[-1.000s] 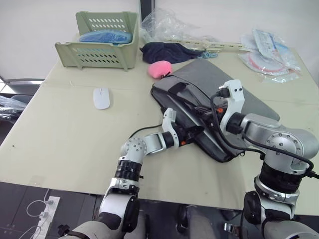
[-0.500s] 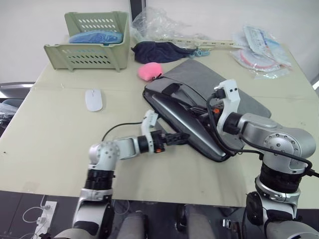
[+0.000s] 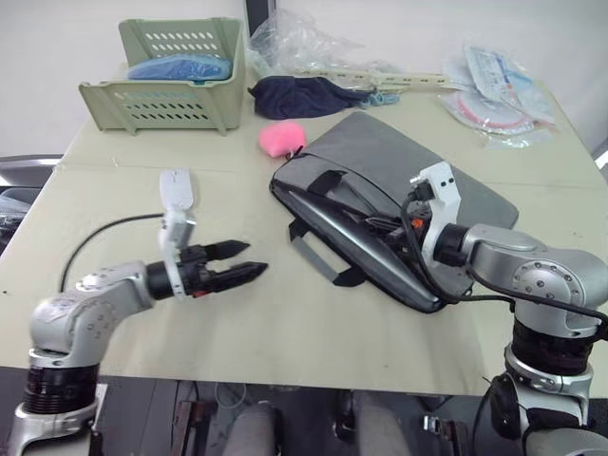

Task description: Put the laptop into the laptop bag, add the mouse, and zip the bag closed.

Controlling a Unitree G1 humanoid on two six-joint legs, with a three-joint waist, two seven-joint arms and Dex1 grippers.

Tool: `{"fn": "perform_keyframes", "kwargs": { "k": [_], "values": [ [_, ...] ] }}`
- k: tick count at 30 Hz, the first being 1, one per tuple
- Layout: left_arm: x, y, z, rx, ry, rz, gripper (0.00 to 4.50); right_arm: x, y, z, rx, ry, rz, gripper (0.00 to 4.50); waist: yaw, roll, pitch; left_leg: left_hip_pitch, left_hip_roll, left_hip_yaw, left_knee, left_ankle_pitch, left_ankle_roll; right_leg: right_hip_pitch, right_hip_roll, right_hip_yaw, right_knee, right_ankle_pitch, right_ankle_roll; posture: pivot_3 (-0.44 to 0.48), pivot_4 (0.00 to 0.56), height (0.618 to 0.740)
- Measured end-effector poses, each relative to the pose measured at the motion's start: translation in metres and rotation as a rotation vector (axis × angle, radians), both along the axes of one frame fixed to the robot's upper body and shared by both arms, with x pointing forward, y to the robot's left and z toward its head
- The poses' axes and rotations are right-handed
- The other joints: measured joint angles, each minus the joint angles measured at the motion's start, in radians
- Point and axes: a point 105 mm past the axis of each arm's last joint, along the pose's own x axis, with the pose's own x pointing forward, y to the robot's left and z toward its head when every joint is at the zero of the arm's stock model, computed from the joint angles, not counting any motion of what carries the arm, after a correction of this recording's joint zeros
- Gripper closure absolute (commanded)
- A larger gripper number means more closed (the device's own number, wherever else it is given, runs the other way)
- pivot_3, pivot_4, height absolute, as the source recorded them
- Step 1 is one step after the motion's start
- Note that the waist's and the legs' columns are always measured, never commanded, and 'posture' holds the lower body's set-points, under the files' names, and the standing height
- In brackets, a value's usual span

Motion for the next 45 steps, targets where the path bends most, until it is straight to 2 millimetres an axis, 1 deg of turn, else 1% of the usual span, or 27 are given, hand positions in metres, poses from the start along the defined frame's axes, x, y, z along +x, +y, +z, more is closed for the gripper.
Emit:
{"fn": "perform_keyframes", "kwargs": {
  "k": [1, 3, 5, 7, 9, 10, 11, 13, 14, 15, 17, 19, 21, 23, 25, 26, 28, 29, 32, 34, 37, 39, 42, 45],
  "values": [
    [0.0, 0.007, -0.004, 0.033, -0.007, 0.015, 0.02, 0.0, 0.001, -0.003, -0.008, -0.003, 0.001, 4.5, -0.001, 0.0, 0.0, 0.0, 0.0, 0.001, 0.0, 0.0, 0.0, 0.0, 0.0, 0.0, 0.0, 0.0, 0.0, 0.0, 0.15, 0.74],
    [-0.001, 0.024, -0.017, 0.087, -0.015, 0.052, 0.0, 0.001, 0.003, -0.007, -0.02, -0.029, 0.002, 3.7, -0.001, 0.0, 0.0, 0.0, 0.0, 0.001, -0.001, 0.0, 0.0, 0.0, 0.0, 0.0, 0.0, 0.0, 0.0, 0.0, 0.15, 0.74],
    [-0.003, 0.035, -0.026, 0.11, -0.011, 0.071, 0.0, 0.002, 0.003, -0.01, -0.035, -0.053, 0.012, 2.92, 0.001, 0.0, 0.0, 0.0, 0.0, 0.001, 0.0, 0.0, 0.0, 0.0, 0.0, 0.0, -0.001, 0.0, 0.0, 0.0, 0.15, 0.74],
    [-0.004, 0.046, -0.027, 0.126, -0.023, 0.094, 0.0, -0.001, 0.003, -0.008, -0.027, -0.072, 0.046, 2.01, 0.002, 0.0, 0.0, 0.0, 0.0, 0.001, 0.0, 0.0, 0.0, 0.0, 0.0, 0.0, -0.001, 0.0, 0.0, 0.0, 0.15, 0.74],
    [-0.001, 0.069, -0.024, 0.152, -0.042, 0.164, 0.0, -0.01, 0.002, 0.0, 0.024, -0.087, 0.119, 0.94, 0.002, 0.0, 0.001, -0.001, 0.001, 0.001, 0.0, 0.0, 0.0, 0.0, 0.0, 0.0, -0.001, 0.0, 0.0, 0.0, 0.15, 0.74],
    [0.0, 0.082, -0.018, 0.169, -0.058, 0.204, 0.0, -0.015, -0.005, 0.009, 0.048, -0.106, 0.152, 0.37, 0.002, 0.0, 0.001, 0.0, 0.001, 0.001, 0.0, 0.0, 0.0, 0.0, 0.0, 0.0, -0.001, 0.0, 0.0, 0.0, 0.15, 0.74],
    [0.0, 0.09, -0.016, 0.182, -0.067, 0.225, 0.0, -0.017, -0.01, 0.016, 0.056, -0.125, 0.16, 0.1, 0.002, 0.0, 0.001, 0.0, 0.001, 0.001, 0.0, 0.0, 0.0, 0.0, 0.0, 0.0, -0.001, 0.0, 0.0, 0.0, 0.15, 0.74],
    [0.001, 0.106, -0.011, 0.209, -0.087, 0.273, 0.0, -0.027, -0.028, 0.03, 0.037, -0.162, 0.189, 0.03, 0.006, 0.0, 0.001, 0.0, 0.0, 0.001, 0.0, -0.001, 0.0, 0.0, -0.001, 0.0, -0.001, 0.0, 0.0, 0.0, 0.15, 0.74],
    [0.002, 0.114, -0.011, 0.225, -0.093, 0.295, 0.0, -0.032, -0.04, 0.034, 0.003, -0.18, 0.193, 0.03, 0.009, 0.0, 0.001, 0.0, 0.0, 0.001, 0.0, -0.001, 0.001, 0.0, 0.0, -0.001, -0.001, 0.0, 0.0, 0.0, 0.15, 0.74],
    [0.003, 0.124, -0.011, 0.243, -0.092, 0.324, 0.0, -0.038, -0.056, 0.033, -0.064, -0.193, 0.183, 0.03, 0.015, 0.0, 0.001, 0.0, 0.0, 0.001, 0.0, -0.002, 0.002, 0.0, 0.0, -0.001, -0.001, 0.0, 0.0, 0.0, 0.15, 0.74],
    [0.006, 0.138, -0.01, 0.256, -0.086, 0.37, 0.0, -0.039, -0.08, 0.028, -0.156, -0.209, 0.137, 0.03, 0.018, -0.002, 0.0, 0.0, 0.001, 0.003, 0.0, -0.002, 0.002, 0.0, 0.0, -0.001, -0.001, 0.0, 0.0, 0.0, 0.15, 0.74],
    [0.01, 0.151, -0.003, 0.263, -0.074, 0.412, 0.0, -0.04, -0.116, 0.014, -0.296, -0.208, 0.063, 0.03, 0.024, -0.004, 0.0, 0.0, 0.001, 0.006, 0.001, -0.002, 0.002, 0.0, -0.001, 0.0, -0.001, 0.0, 0.0, 0.0, 0.15, 0.74],
    [0.01, 0.168, 0.003, 0.284, -0.059, 0.463, 0.0, -0.045, -0.151, 0.0, -0.391, -0.178, -0.007, 0.03, 0.025, -0.005, 0.0, 0.001, 0.001, 0.007, 0.001, -0.003, 0.003, 0.0, -0.001, 0.0, -0.001, 0.0, 0.001, 0.0, 0.15, 0.74],
    [0.007, 0.19, 0.006, 0.341, -0.047, 0.536, 0.0, -0.054, -0.192, -0.007, -0.466, -0.159, -0.093, 0.03, 0.024, -0.005, 0.0, 0.003, 0.001, 0.01, 0.0, -0.003, 0.003, 0.0, -0.002, 0.0, -0.001, 0.0, 0.001, 0.0, 0.15, 0.74],
    [0.007, 0.204, 0.006, 0.398, -0.06, 0.579, 0.0, -0.063, -0.216, -0.009, -0.516, -0.164, -0.146, 0.03, 0.023, -0.005, 0.0, 0.004, 0.001, 0.011, -0.001, -0.003, 0.003, 0.0, -0.001, 0.0, -0.001, 0.0, 0.001, 0.0, 0.15, 0.74],
    [0.006, 0.213, 0.003, 0.444, -0.062, 0.608, 0.0, -0.07, -0.232, -0.01, -0.553, -0.171, -0.179, 0.03, 0.022, -0.005, 0.0, 0.006, 0.001, 0.012, -0.001, -0.003, 0.003, 0.001, -0.002, 0.0, -0.001, 0.0, 0.001, 0.0, 0.15, 0.74],
    [0.007, 0.221, -0.001, 0.489, -0.071, 0.623, 0.0, -0.077, -0.246, -0.011, -0.561, -0.187, -0.207, 0.03, 0.02, -0.005, 0.001, 0.008, 0.002, 0.014, -0.002, -0.003, 0.003, 0.001, -0.001, 0.001, 0.0, 0.0, 0.001, 0.0, 0.15, 0.74],
    [0.009, 0.221, -0.001, 0.494, -0.079, 0.617, 0.0, -0.08, -0.252, -0.011, -0.567, -0.194, -0.219, 0.03, 0.018, -0.006, 0.001, 0.008, 0.002, 0.014, -0.002, -0.003, 0.003, 0.001, -0.001, 0.001, 0.001, 0.0, 0.0, 0.0, 0.15, 0.74],
    [0.014, 0.219, 0.009, 0.44, -0.122, 0.563, 0.0, -0.09, -0.278, -0.019, -0.616, -0.196, -0.284, 0.03, 0.015, -0.007, 0.0, 0.01, 0.002, 0.015, -0.001, -0.003, 0.003, 0.001, -0.003, 0.002, 0.003, 0.0, 0.0, 0.0, 0.15, 0.74],
    [0.014, 0.219, 0.014, 0.419, -0.135, 0.54, 0.0, -0.092, -0.29, -0.023, -0.619, -0.193, -0.312, 0.03, 0.007, -0.007, 0.0, 0.012, 0.002, 0.017, -0.002, -0.004, 0.002, 0.001, -0.003, 0.002, 0.005, 0.0, 0.0, 0.0, 0.15, 0.74],
    [0.015, 0.219, 0.015, 0.403, -0.136, 0.532, 0.0, -0.092, -0.299, -0.02, -0.618, -0.211, -0.342, 0.03, -0.004, -0.007, 0.001, 0.014, 0.002, 0.018, -0.002, -0.004, 0.002, 0.001, -0.003, 0.002, 0.007, 0.0, 0.0, 0.0, 0.15, 0.74],
    [0.015, 0.219, 0.015, 0.397, -0.137, 0.522, 0.0, -0.092, -0.302, -0.016, -0.631, -0.219, -0.343, 0.03, -0.011, -0.007, 0.001, 0.015, 0.003, 0.019, -0.002, -0.004, 0.002, 0.001, -0.003, 0.002, 0.008, -0.001, -0.001, 0.0, 0.15, 0.74],
    [0.013, 0.219, 0.011, 0.396, -0.12, 0.513, 0.0, -0.091, -0.302, -0.013, -0.641, -0.237, -0.338, 0.03, -0.022, -0.007, 0.001, 0.016, 0.003, 0.02, -0.002, -0.004, 0.002, 0.001, -0.003, 0.002, 0.008, -0.001, -0.001, 0.0, 0.15, 0.74],
    [0.013, 0.22, 0.011, 0.403, -0.13, 0.515, 0.0, -0.089, -0.301, -0.013, -0.637, -0.243, -0.336, 0.03, -0.025, -0.007, 0.001, 0.016, 0.003, 0.02, -0.001, -0.004, 0.002, 0.001, -0.004, 0.002, 0.009, -0.001, -0.001, 0.0, 0.15, 0.74]
  ]
}}
